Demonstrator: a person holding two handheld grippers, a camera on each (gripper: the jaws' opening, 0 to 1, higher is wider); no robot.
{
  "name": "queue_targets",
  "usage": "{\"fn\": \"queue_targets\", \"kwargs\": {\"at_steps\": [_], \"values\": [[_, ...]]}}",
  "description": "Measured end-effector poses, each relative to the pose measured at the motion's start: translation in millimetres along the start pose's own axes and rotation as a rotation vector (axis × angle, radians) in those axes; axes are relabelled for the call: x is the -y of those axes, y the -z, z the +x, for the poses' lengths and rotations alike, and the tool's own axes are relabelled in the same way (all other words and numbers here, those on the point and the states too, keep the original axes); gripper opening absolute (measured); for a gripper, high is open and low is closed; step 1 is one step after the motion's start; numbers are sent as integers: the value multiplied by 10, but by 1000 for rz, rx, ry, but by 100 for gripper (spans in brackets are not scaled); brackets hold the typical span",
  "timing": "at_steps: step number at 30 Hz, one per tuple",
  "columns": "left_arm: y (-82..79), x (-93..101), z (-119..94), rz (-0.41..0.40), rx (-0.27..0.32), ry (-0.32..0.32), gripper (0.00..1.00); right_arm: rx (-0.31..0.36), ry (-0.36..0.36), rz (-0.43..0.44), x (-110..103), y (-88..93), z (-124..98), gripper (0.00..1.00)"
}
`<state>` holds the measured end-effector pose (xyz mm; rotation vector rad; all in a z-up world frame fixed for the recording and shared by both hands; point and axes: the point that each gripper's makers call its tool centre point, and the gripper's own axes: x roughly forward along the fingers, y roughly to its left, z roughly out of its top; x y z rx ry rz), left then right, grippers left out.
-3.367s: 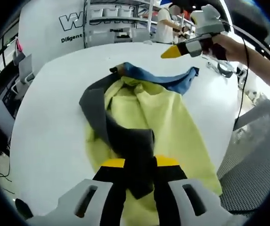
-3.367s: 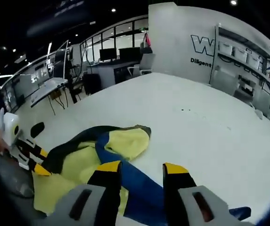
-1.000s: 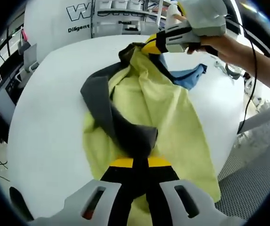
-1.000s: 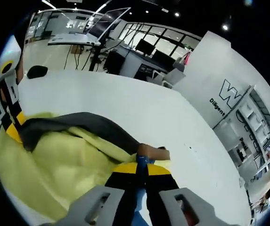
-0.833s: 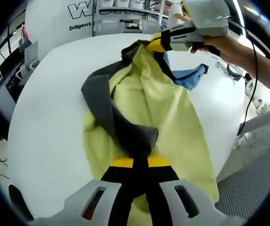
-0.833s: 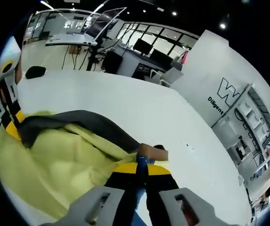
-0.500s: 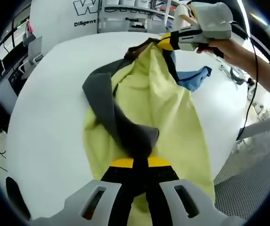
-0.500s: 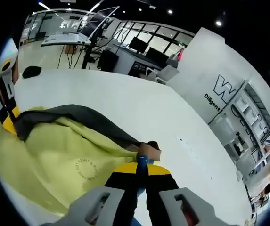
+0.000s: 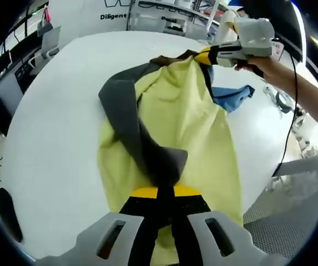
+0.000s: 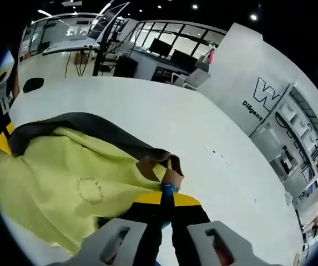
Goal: Fold the garment on the visible template until the final outline fits inside the template.
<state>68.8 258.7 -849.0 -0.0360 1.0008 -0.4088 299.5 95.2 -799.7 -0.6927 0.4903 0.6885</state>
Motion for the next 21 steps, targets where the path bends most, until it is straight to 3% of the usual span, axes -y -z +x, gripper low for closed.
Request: {"fn": "queue_targets", "kwargs": {"at_steps": [9,15,19,21], "values": [[51,203,28,-55,-19,59,5,-29,-43,-8,1,63,182,0],[48,358,76,-39,-30,81,5,-39,-61,-20,14,44,308,0],[67,463,95,-29,-30,71,4,-28,-102,56,-25,14,376,0],[72,550,115,-22,-33,98,4,-39,-102,47,20,21,411,0]]}}
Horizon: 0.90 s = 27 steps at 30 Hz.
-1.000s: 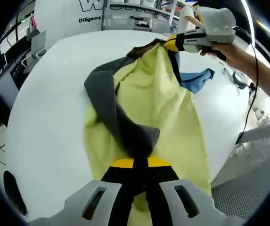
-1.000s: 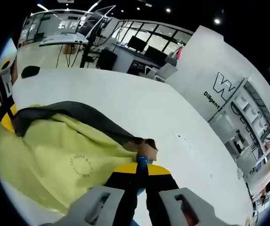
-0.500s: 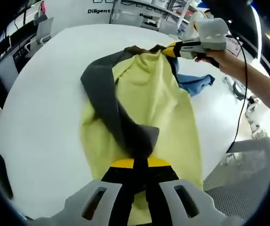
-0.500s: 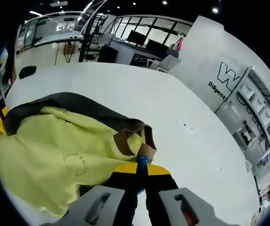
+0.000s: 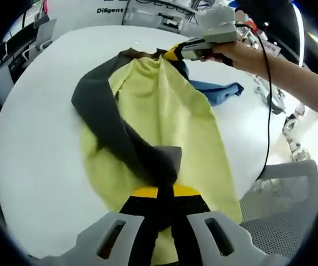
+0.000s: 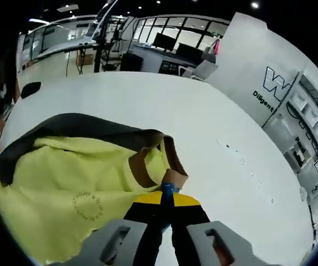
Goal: Fold the garment on the visible template until the final outline fits inside the template.
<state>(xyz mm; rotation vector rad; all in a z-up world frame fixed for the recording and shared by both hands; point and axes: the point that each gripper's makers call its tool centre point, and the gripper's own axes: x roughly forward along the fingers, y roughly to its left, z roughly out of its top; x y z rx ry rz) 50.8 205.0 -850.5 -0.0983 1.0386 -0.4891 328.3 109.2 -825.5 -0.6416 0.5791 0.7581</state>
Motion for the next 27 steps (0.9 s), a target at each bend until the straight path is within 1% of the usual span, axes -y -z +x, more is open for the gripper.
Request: {"fn": "queue_targets", "kwargs": {"at_steps": [3,7,8,10,13,15,18,19,20,21,23,24,27], "values": [[-10,82,44,-33,-1,32,4,-5,-13,-31,4,-8,36,0],[-29,133,81,-43,4,48,4,-5,-20,-16,29,-19,71,0],[-36,142,91,-45,5,52,4,-6,-23,-23,24,-23,80,0],[-51,179,121,-22,6,69,5,-5,-28,-52,28,-49,107,0],[-78,217,145,-6,4,65,5,-7,-37,-88,27,-72,151,0],[-90,242,161,1,6,64,5,-8,-41,-74,48,-81,181,0],[-124,286,197,20,15,61,5,-2,-47,5,80,-81,229,0],[-137,290,208,25,24,59,4,1,-50,38,76,-75,240,0],[-158,305,229,38,42,59,4,14,-78,118,45,-85,265,0],[-158,323,226,46,41,63,4,12,-81,130,69,-77,275,0],[-162,322,226,48,40,55,5,-7,-70,110,145,-42,300,0],[-171,333,237,64,46,55,5,-11,-72,107,146,-35,304,0],[-190,344,252,73,42,61,5,-18,-74,93,138,-42,301,0]]}}
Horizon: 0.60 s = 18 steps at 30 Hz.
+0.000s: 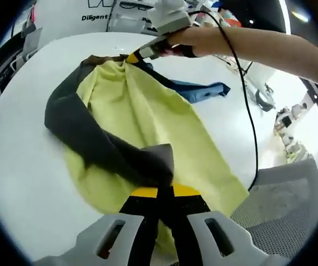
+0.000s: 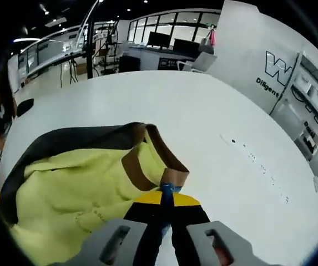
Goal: Fold the garment on the visible template until the final outline fits inside the template.
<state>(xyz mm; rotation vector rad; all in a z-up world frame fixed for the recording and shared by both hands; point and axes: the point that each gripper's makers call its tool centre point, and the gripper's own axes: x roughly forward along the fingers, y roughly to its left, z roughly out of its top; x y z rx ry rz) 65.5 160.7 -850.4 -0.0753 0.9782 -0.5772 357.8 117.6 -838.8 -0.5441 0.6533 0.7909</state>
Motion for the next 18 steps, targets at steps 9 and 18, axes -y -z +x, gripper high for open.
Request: {"fn": "queue_targets", "kwargs": {"at_steps": [9,18], "values": [[-74,-42,-243,-36,50,34,24,9,-15,16,7,-21,-18,0],[-254,-314,-509,-25,110,-25,35,19,-11,35,1,-23,-44,0]]}}
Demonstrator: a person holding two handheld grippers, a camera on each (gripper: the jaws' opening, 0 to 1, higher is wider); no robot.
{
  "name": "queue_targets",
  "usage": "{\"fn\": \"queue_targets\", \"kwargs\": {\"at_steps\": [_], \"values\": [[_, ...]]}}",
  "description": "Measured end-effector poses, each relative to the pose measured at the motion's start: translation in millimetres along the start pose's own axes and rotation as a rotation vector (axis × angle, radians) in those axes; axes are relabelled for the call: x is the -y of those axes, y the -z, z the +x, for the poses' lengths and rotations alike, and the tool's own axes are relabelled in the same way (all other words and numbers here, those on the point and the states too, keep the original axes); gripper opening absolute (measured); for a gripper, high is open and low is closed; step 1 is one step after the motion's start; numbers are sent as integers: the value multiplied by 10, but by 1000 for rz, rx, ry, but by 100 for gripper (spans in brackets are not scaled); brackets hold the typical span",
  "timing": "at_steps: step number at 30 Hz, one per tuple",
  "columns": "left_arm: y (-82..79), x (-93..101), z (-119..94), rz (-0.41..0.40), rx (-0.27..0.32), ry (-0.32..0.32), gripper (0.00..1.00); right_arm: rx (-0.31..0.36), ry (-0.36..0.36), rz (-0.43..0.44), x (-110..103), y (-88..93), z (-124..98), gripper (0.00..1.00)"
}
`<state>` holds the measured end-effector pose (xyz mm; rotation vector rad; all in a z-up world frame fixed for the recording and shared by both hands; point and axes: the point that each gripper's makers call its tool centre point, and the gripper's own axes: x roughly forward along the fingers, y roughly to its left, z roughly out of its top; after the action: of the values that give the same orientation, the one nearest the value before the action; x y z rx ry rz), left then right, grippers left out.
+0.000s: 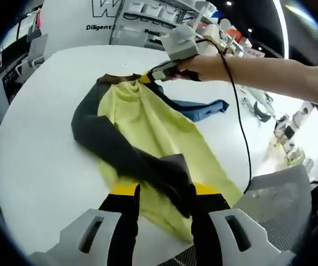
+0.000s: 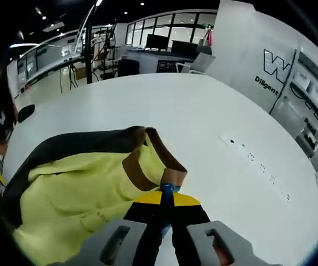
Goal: Fold the garment on the visible template until the final outline fits inside the template.
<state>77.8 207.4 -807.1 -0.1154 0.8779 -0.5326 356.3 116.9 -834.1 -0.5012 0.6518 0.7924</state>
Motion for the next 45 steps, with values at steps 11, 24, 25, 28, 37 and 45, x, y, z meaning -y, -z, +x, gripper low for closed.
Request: {"fn": "queue_targets", "kwargs": {"at_steps": [11,24,25,28,37,45], "values": [[-379,-529,5,48,83,-122,44,10,9,18,10,-20,-28,0],[-875,-862,217,204,161,-142,44,23,11,47,22,-10,-45,0],[-903,-883,241,204,165,-145,45,24,11,48,21,-10,-45,0],[-1003,-951,334,246,173,-149,44,26,10,51,23,-8,-46,0],[-1224,-1100,623,252,194,-124,42,35,11,64,24,-5,-65,0],[-1467,-1215,857,288,211,-107,39,40,9,80,20,-5,-59,0]]}}
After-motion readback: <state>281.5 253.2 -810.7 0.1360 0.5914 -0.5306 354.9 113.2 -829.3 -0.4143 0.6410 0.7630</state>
